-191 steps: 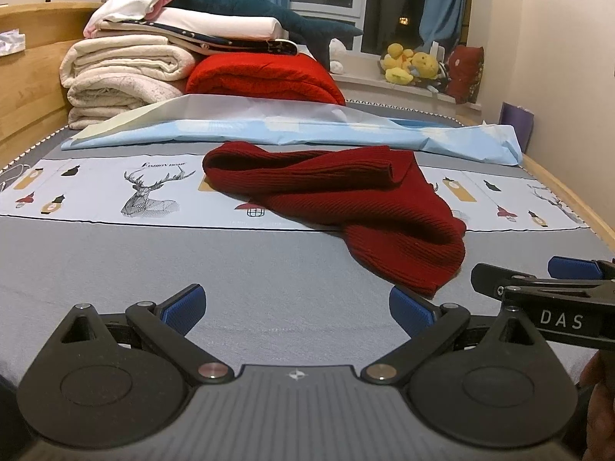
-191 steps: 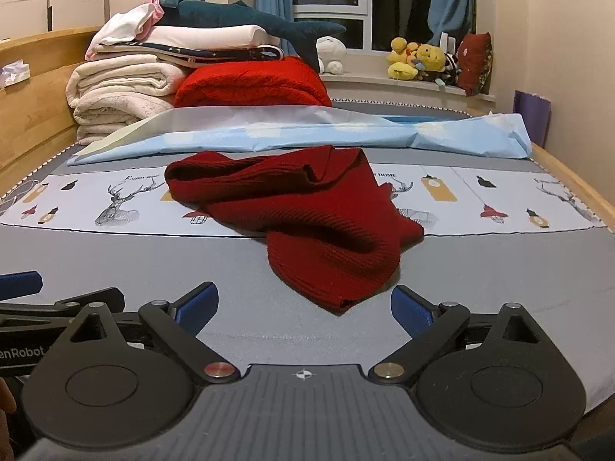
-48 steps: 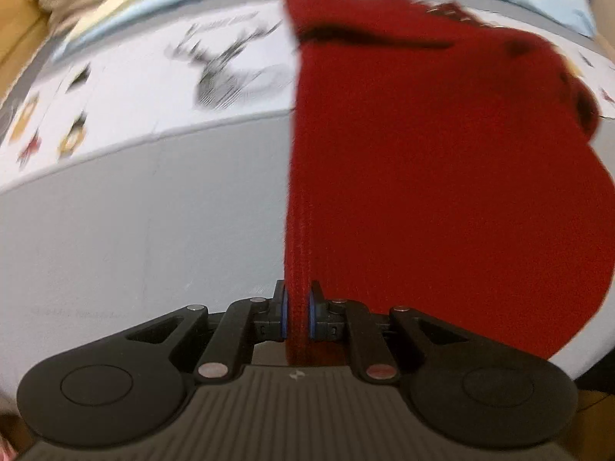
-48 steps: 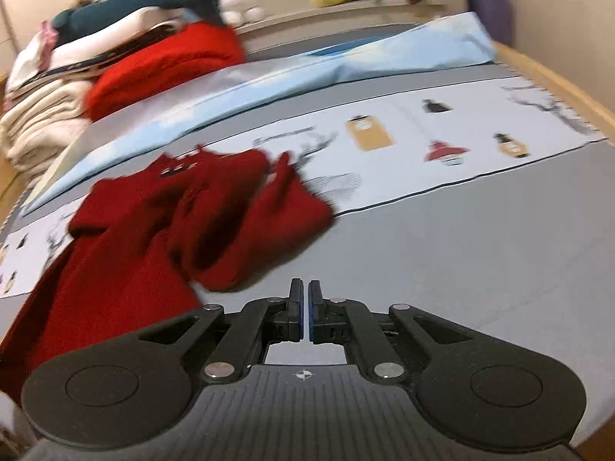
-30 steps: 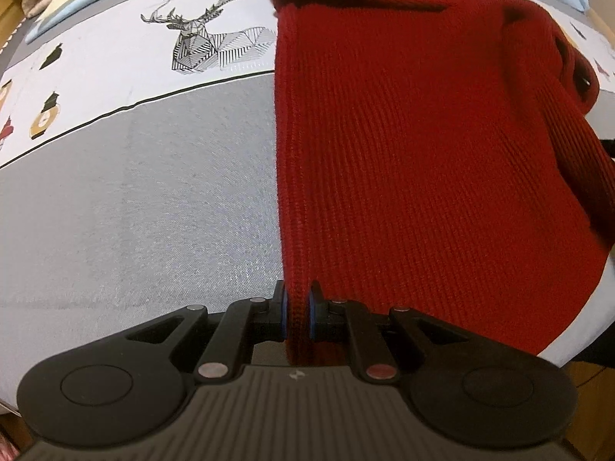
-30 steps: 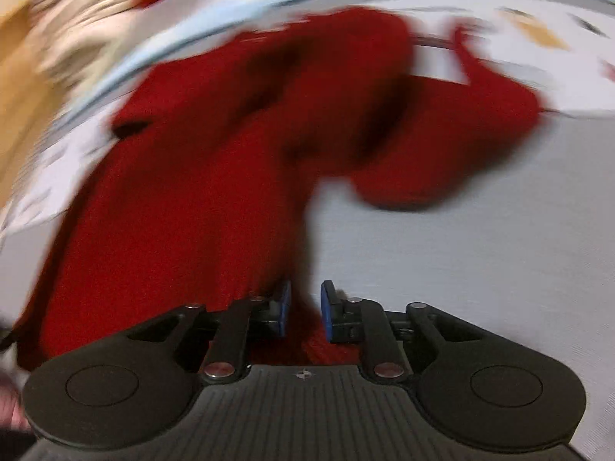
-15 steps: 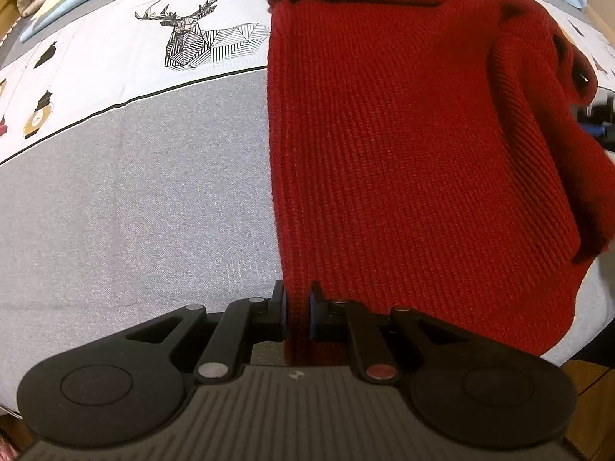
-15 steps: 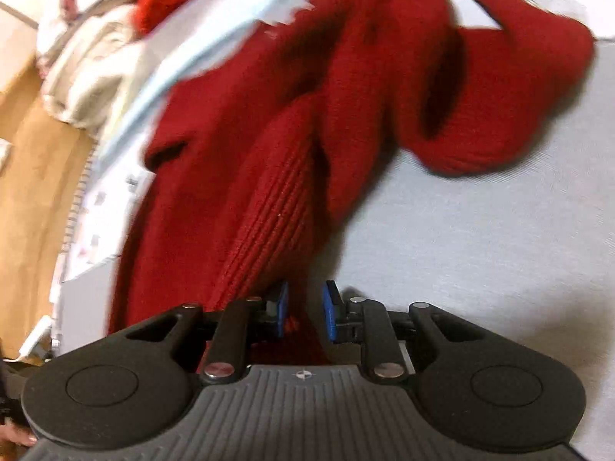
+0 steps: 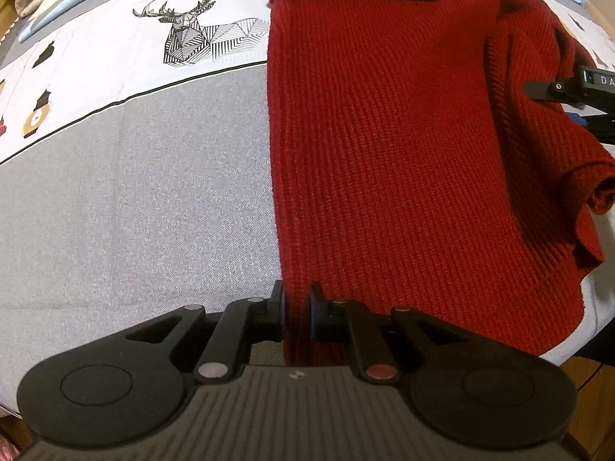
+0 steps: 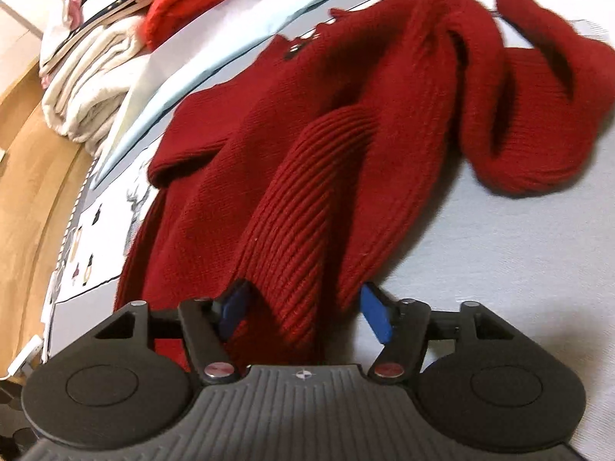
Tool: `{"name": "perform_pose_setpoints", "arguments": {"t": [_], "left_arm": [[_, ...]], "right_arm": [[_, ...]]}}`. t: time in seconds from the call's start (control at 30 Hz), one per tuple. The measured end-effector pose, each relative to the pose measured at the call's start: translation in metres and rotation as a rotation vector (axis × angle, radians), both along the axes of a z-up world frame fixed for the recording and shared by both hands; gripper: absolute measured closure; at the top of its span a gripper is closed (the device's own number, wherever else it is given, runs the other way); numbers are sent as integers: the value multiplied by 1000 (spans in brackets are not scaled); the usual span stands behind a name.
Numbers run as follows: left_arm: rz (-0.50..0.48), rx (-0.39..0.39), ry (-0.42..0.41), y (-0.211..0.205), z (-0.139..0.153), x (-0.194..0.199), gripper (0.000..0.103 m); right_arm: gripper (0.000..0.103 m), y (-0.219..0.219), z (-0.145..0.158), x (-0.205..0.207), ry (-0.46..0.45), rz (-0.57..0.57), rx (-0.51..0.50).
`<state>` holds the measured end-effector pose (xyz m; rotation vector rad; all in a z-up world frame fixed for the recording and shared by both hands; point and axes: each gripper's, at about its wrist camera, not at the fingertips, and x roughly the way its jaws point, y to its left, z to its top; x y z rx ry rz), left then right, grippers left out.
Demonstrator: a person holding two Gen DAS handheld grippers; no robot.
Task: Fold small clothes
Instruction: 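Lift the red sweater with both grippers and shake it out, then lay the sweater flat on the bed and open both grippers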
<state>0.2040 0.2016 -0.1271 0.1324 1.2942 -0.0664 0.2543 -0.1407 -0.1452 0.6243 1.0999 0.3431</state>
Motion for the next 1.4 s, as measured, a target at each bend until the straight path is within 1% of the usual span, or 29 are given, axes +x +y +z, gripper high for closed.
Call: {"name": "perform_pose_setpoints", "arguments": {"t": [0.07, 0.1, 0.13, 0.17, 0.2, 0.27, 0.37, 0.43, 0.53, 0.57, 0.63, 0.67, 0.7, 0.77, 0.8, 0.83, 0.87, 0.9, 0.93, 1.0, 1.03, 1.1, 1.17, 1.2, 1.27, 1.3, 1.33, 1.37, 1.4], "left_arm": [[3, -2, -1, 0, 1, 1, 91], [5, 0, 0, -1, 1, 1, 91], [4, 3, -1, -2, 1, 2, 91], [6, 5, -3, -3, 2, 2, 91], [9, 3, -6, -3, 2, 2, 91], [14, 4, -10, -5, 4, 1, 91], [11, -4, -43, -11, 11, -4, 93], [0, -61, -87, -16, 23, -10, 93], [-29, -192, -128, -23, 41, -23, 93], [-48, -232, -124, -27, 44, -27, 94], [-85, -249, -87, -35, 41, -35, 93], [-106, -231, -58, -40, 36, -38, 93], [-134, -179, -26, -45, 29, -41, 93], [-173, -77, 35, -53, 15, -44, 93], [-180, -43, 55, -54, 10, -44, 92], [-181, -31, 61, -55, 9, -44, 90], [-173, -39, 59, -54, 9, -44, 87], [-164, -55, 55, -54, 11, -43, 79], [-157, -62, 44, -54, 12, -43, 73], [-152, -50, 32, -53, 12, -41, 73], [-148, -40, 35, -55, 10, -40, 73], [-142, -11, 45, -60, 5, -37, 73], [-150, 5, 72, -61, -1, -37, 87], [-166, 14, 94, -64, -4, -37, 91], [-193, 46, 98, -69, -5, -41, 91], [-187, 49, 98, -70, -3, -40, 91], [-176, 54, 85, -71, 0, -39, 89], [-164, 60, 52, -73, 6, -35, 88], [-151, 60, 3, -75, 15, -32, 87]], "right_arm": [[41, 5, 2, 2, -3, 17, 13], [47, 5, 4, 1, -9, 28, 11], [58, 6, 5, 2, -14, 37, 15], [65, 3, 7, 2, -13, 41, 22], [78, -5, 10, 0, -14, 44, 31], [81, -24, 17, -4, -30, 41, 35], [84, -61, 41, -13, -86, 29, -2], [86, -97, 59, -18, -115, 0, -31], [90, -161, 91, -31, -169, -36, -86], [90, -176, 100, -37, -195, -35, -121], [90, -201, 113, -52, -235, -11, -220], [90, -211, 112, -56, -218, -4, -241], [90, -215, 105, -58, -176, 8, -256], [88, -209, 79, -58, -50, 82, -322], [83, -201, 69, -58, -10, 132, -370], [81, -191, 61, -59, 5, 179, -431], [81, -187, 57, -60, 0, 190, -465], [76, -187, 55, -60, 4, 180, -462], [66, -190, 52, -60, 15, 158, -441], [58, -195, 45, -56, 56, 119, -412], [58, -192, 40, -54, 75, 124, -421], [58, -190, 25, -52, 116, 140, -491], [58, -186, 14, -51, 146, 144, -526], [56, -182, 10, -50, 142, 157, -538], [59, -175, 10, -50, 111, 207, -569], [62, -176, 12, -48, 100, 209, -564], [67, -182, 17, -45, 80, 167, -537], [67, -190, 24, -43, 45, 106, -507], [67, -199, 34, -40, -16, 26, -479]]}}
